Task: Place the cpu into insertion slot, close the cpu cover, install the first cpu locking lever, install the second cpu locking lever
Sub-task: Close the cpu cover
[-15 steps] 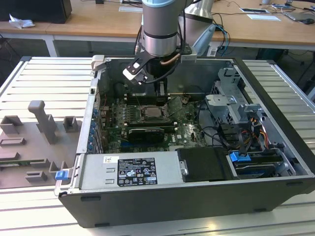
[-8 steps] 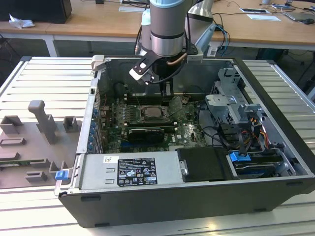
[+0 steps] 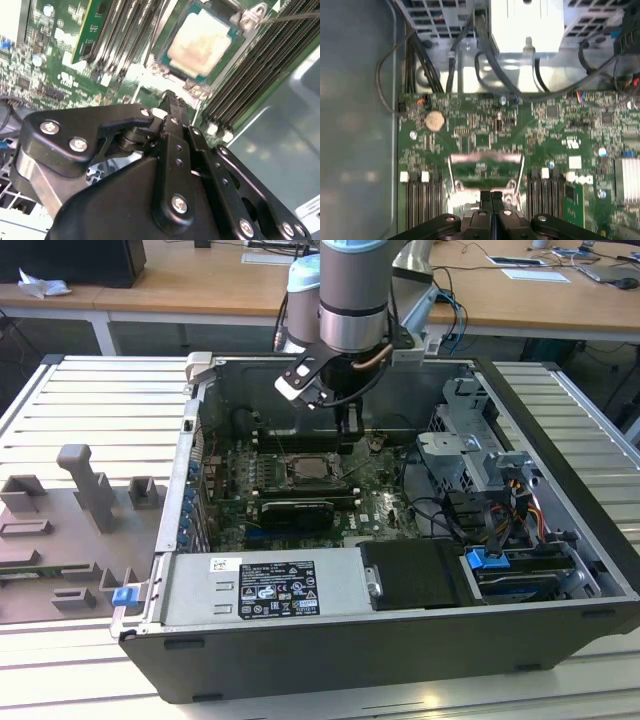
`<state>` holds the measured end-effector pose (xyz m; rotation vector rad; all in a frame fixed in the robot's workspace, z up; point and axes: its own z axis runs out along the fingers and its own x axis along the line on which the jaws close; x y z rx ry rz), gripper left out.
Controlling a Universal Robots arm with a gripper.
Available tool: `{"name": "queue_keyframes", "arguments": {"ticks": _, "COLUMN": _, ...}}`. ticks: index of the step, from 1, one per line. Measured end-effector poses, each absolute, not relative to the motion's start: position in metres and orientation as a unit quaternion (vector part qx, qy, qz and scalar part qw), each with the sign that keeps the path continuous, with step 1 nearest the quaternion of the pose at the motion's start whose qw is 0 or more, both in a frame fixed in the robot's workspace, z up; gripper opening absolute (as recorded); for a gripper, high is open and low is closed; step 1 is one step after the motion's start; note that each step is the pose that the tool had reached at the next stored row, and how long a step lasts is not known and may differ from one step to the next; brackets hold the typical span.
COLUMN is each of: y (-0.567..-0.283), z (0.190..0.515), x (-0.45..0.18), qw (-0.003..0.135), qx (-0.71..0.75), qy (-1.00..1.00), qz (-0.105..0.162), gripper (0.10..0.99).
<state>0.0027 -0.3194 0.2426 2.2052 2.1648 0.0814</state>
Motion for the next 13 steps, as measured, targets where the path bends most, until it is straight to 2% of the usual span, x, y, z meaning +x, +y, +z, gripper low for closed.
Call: {"name": "queue_keyframes", "arguments": {"ticks": 13, "y": -0.319, "z": 0.258, "x": 0.022, "qw": 0.024, "qx": 0.713, "qy": 0.7, "qz": 0.025, "gripper": 0.106}}
